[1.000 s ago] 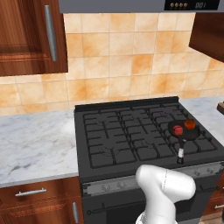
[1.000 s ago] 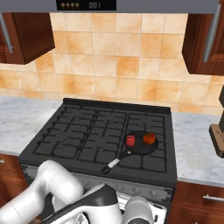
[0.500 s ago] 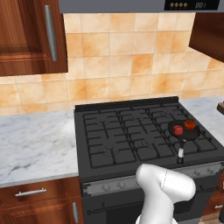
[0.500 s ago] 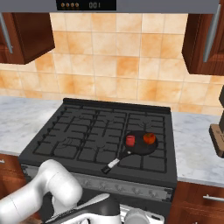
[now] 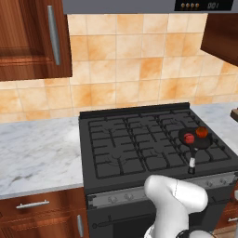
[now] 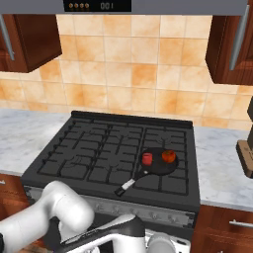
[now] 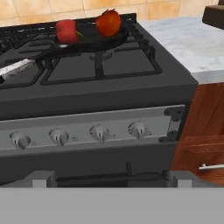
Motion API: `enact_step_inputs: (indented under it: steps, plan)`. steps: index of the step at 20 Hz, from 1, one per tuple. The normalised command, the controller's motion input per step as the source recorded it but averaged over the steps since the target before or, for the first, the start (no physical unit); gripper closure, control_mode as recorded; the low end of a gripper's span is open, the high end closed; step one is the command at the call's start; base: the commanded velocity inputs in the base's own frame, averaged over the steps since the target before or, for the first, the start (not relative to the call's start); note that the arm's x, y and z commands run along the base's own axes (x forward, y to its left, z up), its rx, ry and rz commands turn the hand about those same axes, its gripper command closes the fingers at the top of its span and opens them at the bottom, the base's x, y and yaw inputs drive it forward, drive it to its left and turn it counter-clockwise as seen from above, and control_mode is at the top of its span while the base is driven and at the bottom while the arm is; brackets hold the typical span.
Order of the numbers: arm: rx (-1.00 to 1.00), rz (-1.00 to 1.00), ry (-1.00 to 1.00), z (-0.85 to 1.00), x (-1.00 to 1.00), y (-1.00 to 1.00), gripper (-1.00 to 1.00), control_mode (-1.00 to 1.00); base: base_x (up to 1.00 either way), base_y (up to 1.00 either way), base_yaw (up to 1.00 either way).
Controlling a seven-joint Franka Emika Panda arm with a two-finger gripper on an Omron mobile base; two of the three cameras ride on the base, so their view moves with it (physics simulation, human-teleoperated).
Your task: Put the tomato and bell pepper in the pan. Then turn on the front right burner and set the heat to medium.
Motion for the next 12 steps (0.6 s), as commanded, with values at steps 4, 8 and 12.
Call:
enact_step_inputs:
  steps: [4, 8, 12]
  plan:
    - [0.02, 0.0, 0.0, -0.25, 0.1, -0.3, -1.0, -1.0, 0.0, 0.0, 0.0]
    - [0.02, -0.07, 0.0, -0.29, 0.03, -0.29, -1.0, -1.0, 0.0, 0.0, 0.0]
    - [0.04, -0.1, -0.02, -0.22, 0.0, -0.1, -1.0, -1.0, 0.0, 0.0, 0.0]
